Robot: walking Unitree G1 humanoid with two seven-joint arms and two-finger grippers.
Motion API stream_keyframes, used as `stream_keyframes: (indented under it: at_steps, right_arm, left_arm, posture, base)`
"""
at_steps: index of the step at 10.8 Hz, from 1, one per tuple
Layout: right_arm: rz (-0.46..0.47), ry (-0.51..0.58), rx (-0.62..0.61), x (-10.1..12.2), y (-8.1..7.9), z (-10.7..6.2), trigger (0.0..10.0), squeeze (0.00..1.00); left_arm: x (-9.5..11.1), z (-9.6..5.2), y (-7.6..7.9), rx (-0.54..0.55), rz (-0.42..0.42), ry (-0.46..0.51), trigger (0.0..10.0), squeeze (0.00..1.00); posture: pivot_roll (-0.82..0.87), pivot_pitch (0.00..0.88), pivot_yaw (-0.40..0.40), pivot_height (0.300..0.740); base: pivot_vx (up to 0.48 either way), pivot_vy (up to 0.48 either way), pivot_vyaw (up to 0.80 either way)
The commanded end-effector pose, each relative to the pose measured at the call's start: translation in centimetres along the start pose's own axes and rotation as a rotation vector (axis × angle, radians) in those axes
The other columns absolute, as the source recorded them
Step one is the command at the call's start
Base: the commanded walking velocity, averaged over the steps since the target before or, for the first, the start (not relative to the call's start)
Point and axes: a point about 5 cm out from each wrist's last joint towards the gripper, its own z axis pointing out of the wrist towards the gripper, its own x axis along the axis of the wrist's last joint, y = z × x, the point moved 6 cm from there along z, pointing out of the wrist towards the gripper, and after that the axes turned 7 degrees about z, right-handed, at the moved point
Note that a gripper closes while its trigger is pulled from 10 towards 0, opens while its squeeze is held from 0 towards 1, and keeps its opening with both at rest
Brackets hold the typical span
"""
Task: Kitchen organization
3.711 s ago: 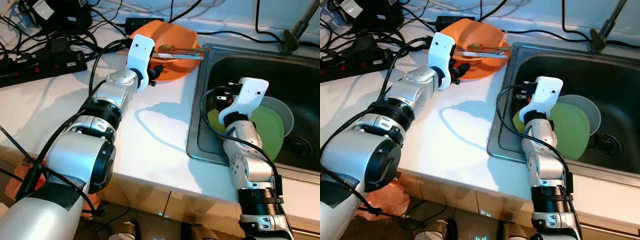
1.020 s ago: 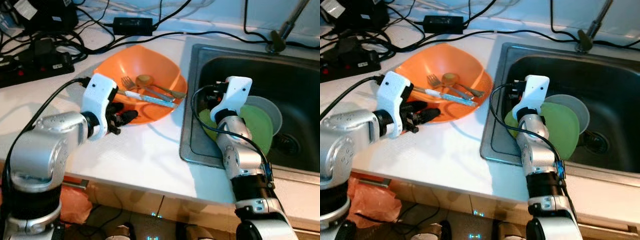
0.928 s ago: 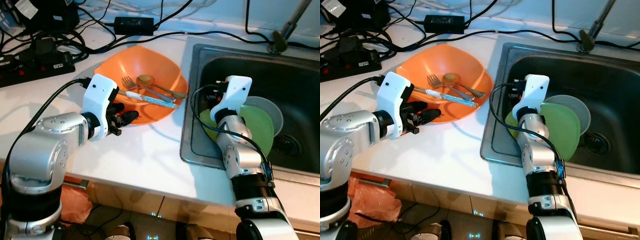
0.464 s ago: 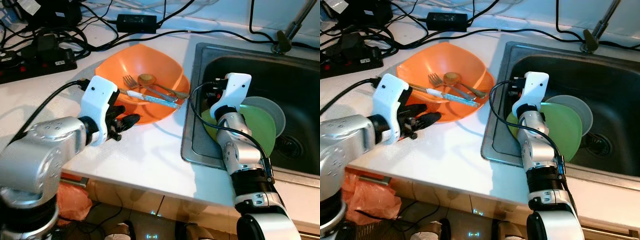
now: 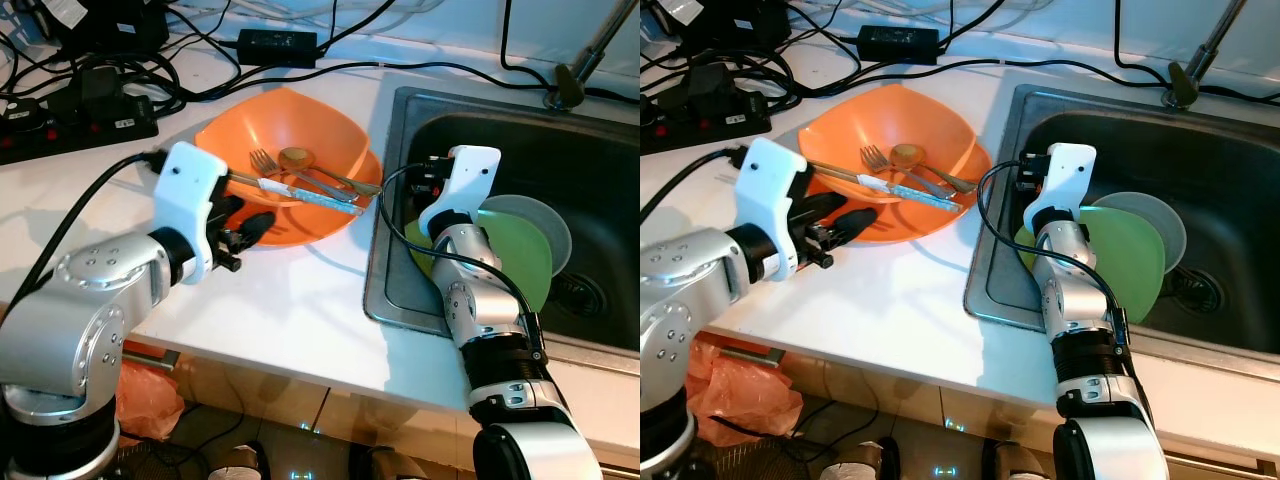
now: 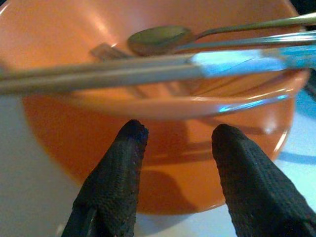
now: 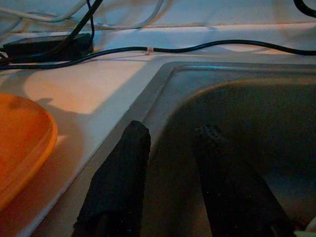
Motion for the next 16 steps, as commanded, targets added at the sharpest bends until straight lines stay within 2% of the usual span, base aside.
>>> stream_keyframes:
  at_steps: [1, 3, 4, 6, 7, 8, 9, 10, 12, 13, 14, 15, 16]
  right_arm:
    - [0.017, -0.019, -0.016, -0.9, 0.6, -0.3, 10.0, 0.0]
    - [0.011, -0.024, -0.011, -1.0, 0.5, -0.1, 10.0, 0.0]
    - [0.01, -0.024, -0.007, -0.9, 0.5, 0.0, 10.0, 0.0]
    - [0.008, -0.024, 0.001, -0.9, 0.4, 0.1, 10.0, 0.0]
    - [0.008, -0.023, 0.004, -0.9, 0.4, 0.1, 10.0, 0.0]
    - [0.008, -0.022, 0.005, -0.9, 0.4, 0.1, 10.0, 0.0]
    - [0.008, -0.023, 0.007, -1.0, 0.4, 0.1, 10.0, 0.0]
    - [-0.001, -0.026, -0.005, -1.0, 1.0, 0.1, 10.0, 0.0]
    - [-0.008, -0.027, -0.016, -1.1, 1.4, 0.2, 10.0, 0.0]
    - [-0.007, -0.023, -0.017, -1.0, 1.4, 0.2, 10.0, 0.0]
    - [-0.01, -0.02, -0.02, -0.9, 1.5, 0.2, 10.0, 0.0]
    - [-0.013, -0.015, -0.031, -0.8, 1.9, 0.2, 10.0, 0.0]
    - [-0.019, -0.001, -0.052, -0.4, 2.6, 0.2, 10.0, 0.0]
  left_arm:
    - [0.0, -0.2, -0.3, 0.013, -0.007, 0.012, 10.0, 0.0]
    - [-1.9, -1.2, -1.1, 0.04, 0.005, -0.03, 10.0, 0.0]
    - [-2.5, -2.1, -3.0, 0.137, -0.009, -0.032, 10.0, 0.0]
    - [-3.3, -3.6, -5.7, 0.276, -0.016, -0.035, 10.0, 0.0]
    - [-3.0, -4.3, -6.9, 0.347, -0.029, -0.001, 10.0, 0.0]
    - [-2.8, -4.6, -7.3, 0.368, -0.034, 0.016, 10.0, 0.0]
    - [-2.7, -5.4, -8.3, 0.425, -0.041, 0.036, 10.0, 0.0]
    - [-3.9, -7.6, -11.3, 0.624, 0.025, 0.001, 10.0, 0.0]
    - [-4.0, -9.0, -13.7, 0.809, 0.075, 0.014, 10.0, 0.0]
    - [-3.7, -8.8, -13.5, 0.839, 0.103, 0.026, 10.0, 0.0]
    - [-3.1, -8.7, -13.6, 0.914, 0.194, 0.051, 10.0, 0.0]
    - [-1.8, -8.8, -13.7, 0.973, 0.258, 0.106, 10.0, 0.0]
    - [0.2, -8.2, -13.0, 0.969, 0.299, 0.209, 10.0, 0.0]
  posture:
    - [0.2, 0.18, -0.037, 0.74]
    - [0.19, 0.18, -0.049, 0.74]
    - [0.19, 0.18, -0.055, 0.74]
    - [0.2, 0.175, -0.062, 0.74]
    - [0.2, 0.171, -0.067, 0.74]
    - [0.2, 0.171, -0.067, 0.74]
    - [0.2, 0.171, -0.067, 0.74]
    - [0.2, 0.166, -0.075, 0.74]
    - [0.19, 0.158, -0.075, 0.74]
    - [0.19, 0.158, -0.075, 0.74]
    - [0.19, 0.158, -0.075, 0.74]
    - [0.18, 0.152, -0.072, 0.74]
    - [0.18, 0.152, -0.072, 0.74]
  base:
    - [0.0, 0.0, 0.0]
    - [0.0, 0.0, 0.0]
    - [0.0, 0.0, 0.0]
    - [0.0, 0.0, 0.0]
    - [0.0, 0.0, 0.0]
    - [0.0, 0.0, 0.0]
    - [0.0, 0.0, 0.0]
    - [0.0, 0.0, 0.0]
    - [0.0, 0.0, 0.0]
    - [0.0, 0.0, 0.0]
    - [0.0, 0.0, 0.0]
    - [0.0, 0.0, 0.0]
    - [0.0, 0.0, 0.0]
